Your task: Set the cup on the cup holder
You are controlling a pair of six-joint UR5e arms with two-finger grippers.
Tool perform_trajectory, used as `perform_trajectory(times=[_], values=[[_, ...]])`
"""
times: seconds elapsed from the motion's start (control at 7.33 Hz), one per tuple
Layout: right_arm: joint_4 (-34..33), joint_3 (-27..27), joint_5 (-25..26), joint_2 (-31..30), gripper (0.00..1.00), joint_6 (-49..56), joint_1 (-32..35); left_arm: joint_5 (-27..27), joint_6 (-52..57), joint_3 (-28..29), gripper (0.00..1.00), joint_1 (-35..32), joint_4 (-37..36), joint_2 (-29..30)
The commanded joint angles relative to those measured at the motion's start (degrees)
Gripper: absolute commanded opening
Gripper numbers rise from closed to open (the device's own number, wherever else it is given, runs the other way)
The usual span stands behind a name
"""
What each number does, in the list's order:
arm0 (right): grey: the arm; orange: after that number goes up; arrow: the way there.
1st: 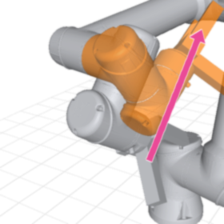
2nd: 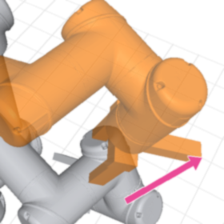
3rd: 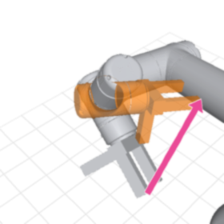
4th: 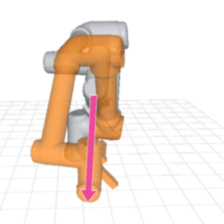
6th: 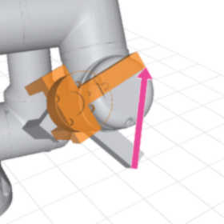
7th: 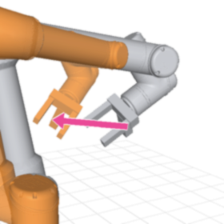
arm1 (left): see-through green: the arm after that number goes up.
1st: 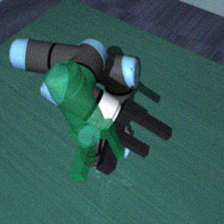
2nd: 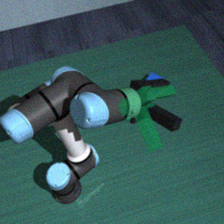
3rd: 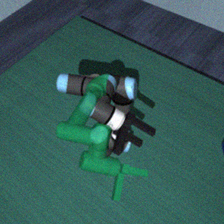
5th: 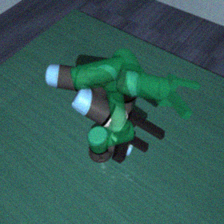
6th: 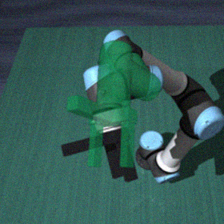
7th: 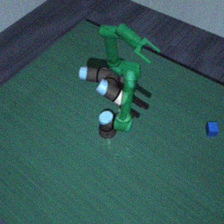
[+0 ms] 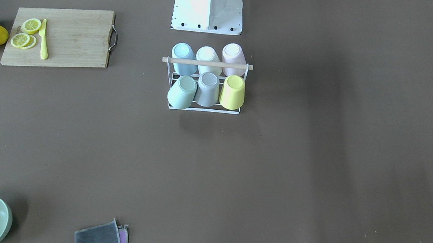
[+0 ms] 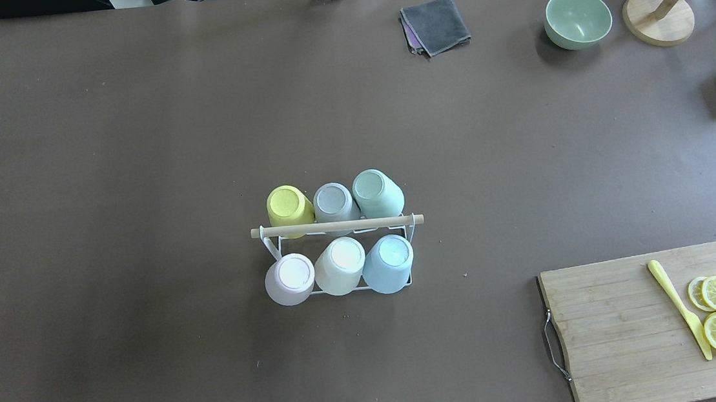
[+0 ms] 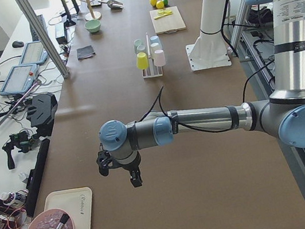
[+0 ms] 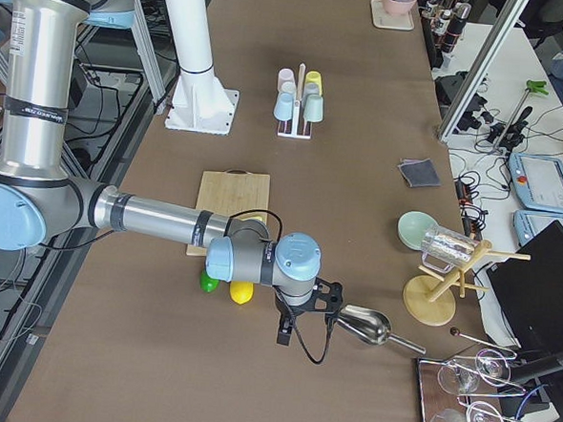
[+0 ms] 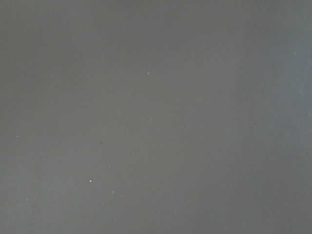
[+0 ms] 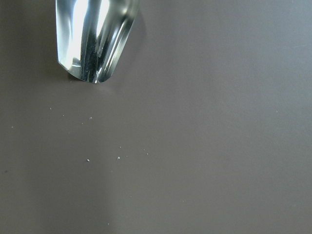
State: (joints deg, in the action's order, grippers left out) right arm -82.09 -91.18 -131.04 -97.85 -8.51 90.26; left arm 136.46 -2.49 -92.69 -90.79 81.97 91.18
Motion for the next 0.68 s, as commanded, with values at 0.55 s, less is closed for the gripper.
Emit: perform_trajectory(times=[0.55], values=[[0.00,0.22,-0.09,-0.06,1.00,1.12,0.00,-4.27,-0.06,-0.74,0.98,0.35,0.38,-0.13]])
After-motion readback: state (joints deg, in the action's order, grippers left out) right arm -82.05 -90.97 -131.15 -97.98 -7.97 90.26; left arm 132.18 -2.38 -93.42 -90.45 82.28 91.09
